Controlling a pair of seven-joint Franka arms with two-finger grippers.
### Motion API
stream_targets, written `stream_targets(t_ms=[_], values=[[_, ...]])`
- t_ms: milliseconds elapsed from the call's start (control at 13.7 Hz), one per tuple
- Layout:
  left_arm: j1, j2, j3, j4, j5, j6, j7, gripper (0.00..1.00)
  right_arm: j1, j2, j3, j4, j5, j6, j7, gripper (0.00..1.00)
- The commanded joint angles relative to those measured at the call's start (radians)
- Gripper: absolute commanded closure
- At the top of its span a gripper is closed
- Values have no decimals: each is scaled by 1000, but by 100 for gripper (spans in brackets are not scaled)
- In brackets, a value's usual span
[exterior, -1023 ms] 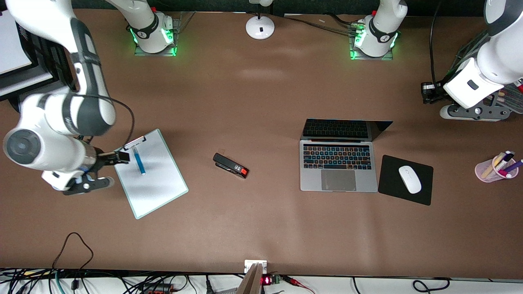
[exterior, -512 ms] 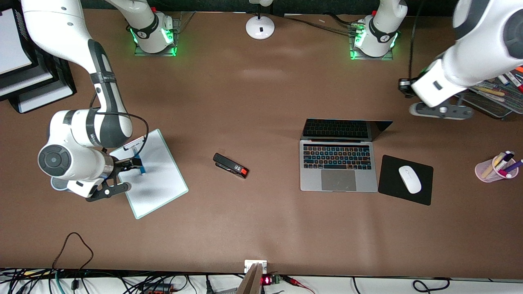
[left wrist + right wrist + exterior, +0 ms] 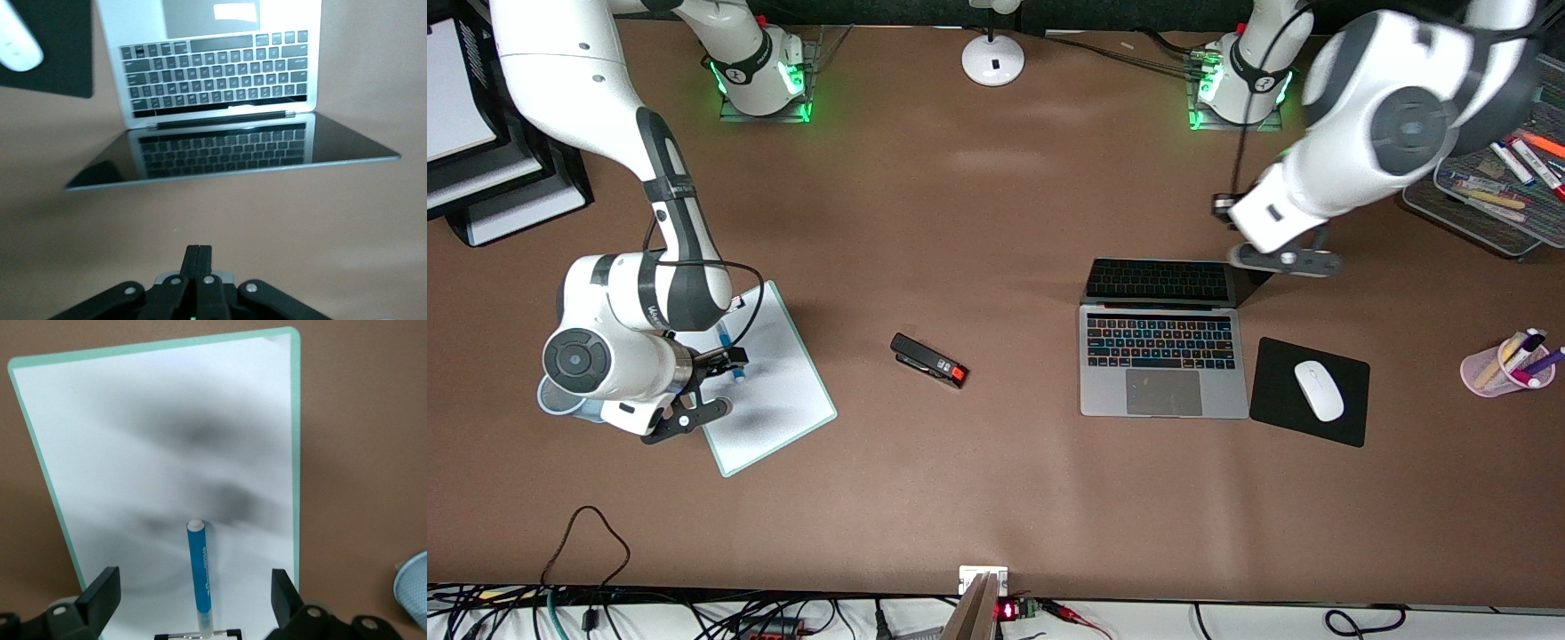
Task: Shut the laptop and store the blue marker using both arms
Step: 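Grasp the blue marker with the right gripper while the left gripper reaches the laptop lid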
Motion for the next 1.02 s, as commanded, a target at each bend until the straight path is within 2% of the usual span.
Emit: stream_targets(t_ms=[0,219,365,512,658,877,950], values=[[8,-40,-31,-146,-16,155,-20,100,-2,6,5,-51,12,53,-40,0],[9,-38,-47,-223,-16,270,-31,100,5,-5,5,-122,12,113,-40,0],[8,-32,-48,-268,-16,353,-40,100,1,-3,7,-129,12,137,-42,1],[11,-26,-47,-268,-13,382,-40,100,1,-2,10,-142,12,170,-51,4],[19,-14,-47,-262,-11,440,-40,100,1,0,10,-151,12,194,-51,15],[20,8,-44,-259,-5,538,-32,100,-3,1,10,-169,47,213,-51,22],[20,20,-42,-256,-5,561,-32,100,-5,1,10,-171,47,217,-51,28]])
